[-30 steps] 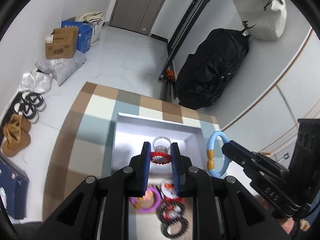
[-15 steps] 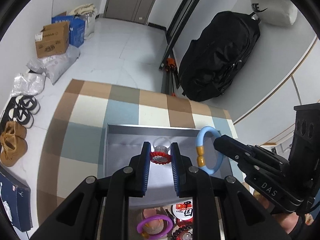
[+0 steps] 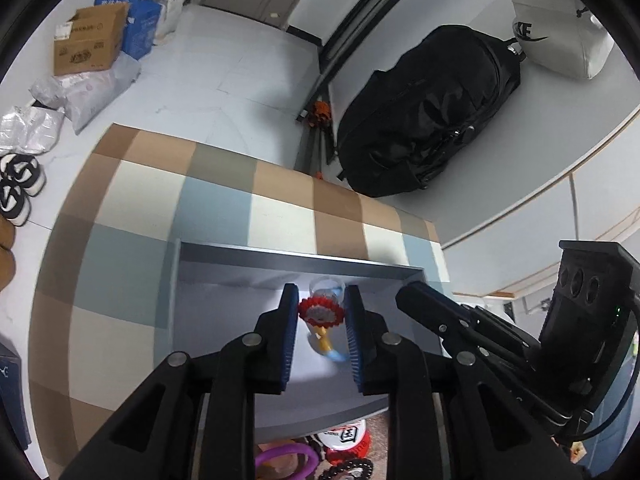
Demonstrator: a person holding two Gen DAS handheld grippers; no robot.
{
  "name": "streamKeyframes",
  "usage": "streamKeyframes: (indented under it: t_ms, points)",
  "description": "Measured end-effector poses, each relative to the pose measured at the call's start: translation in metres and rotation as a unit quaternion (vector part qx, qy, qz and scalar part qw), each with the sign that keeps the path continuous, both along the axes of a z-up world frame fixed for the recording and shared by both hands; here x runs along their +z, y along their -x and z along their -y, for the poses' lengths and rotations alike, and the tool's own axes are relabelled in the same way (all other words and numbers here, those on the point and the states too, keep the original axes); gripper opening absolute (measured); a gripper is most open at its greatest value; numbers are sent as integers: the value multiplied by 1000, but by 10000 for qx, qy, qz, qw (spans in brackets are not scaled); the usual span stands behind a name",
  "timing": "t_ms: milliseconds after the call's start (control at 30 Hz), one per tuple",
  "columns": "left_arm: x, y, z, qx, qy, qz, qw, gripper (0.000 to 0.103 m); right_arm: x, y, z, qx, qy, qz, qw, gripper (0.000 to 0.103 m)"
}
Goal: Organize jewelry
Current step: 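Carry both rings into the silver box and open both tools, then lift both tools out of the box back over the table items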
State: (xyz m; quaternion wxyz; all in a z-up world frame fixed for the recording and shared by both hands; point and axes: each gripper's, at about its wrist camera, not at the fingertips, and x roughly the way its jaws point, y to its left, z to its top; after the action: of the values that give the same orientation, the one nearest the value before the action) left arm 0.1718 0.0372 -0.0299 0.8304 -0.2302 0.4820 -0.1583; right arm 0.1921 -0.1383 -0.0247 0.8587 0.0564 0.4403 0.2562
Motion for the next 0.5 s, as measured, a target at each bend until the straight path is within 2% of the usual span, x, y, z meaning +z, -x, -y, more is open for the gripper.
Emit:
streamKeyframes:
  t_ms: [33,67,100,133,200,267,300,333,500]
  points:
    - [1,0,0,-15,53,33,10000,32,2,1,0,-3,-1,44,10000,17]
    - [3,1,-1,2,87,78,9999,49,4,2,0,-2,-1,101,9999,22]
    - [5,3,-1,30,119,137,9998,59,8,4,2,-10,-15,202,9998,35]
    - [8,5,-2,76,100,214,9997,69,11,6,3,-41,-19,308,9995,52]
    - [15,11,-2,127,24,429,9990,69,17,11,8,-152,-13,509,9986,73]
    - [19,14,0,96,-73,483,9988,69,22,15,14,-210,-18,638,9977,79]
    - [21,15,1,95,-107,495,9987,69,23,16,16,-214,-11,630,9978,88]
    - [22,17,2,91,-167,489,9986,69,23,16,18,-215,-32,620,9978,92]
    - [27,27,2,261,-529,562,9967,69,25,20,26,-379,-107,605,9974,97]
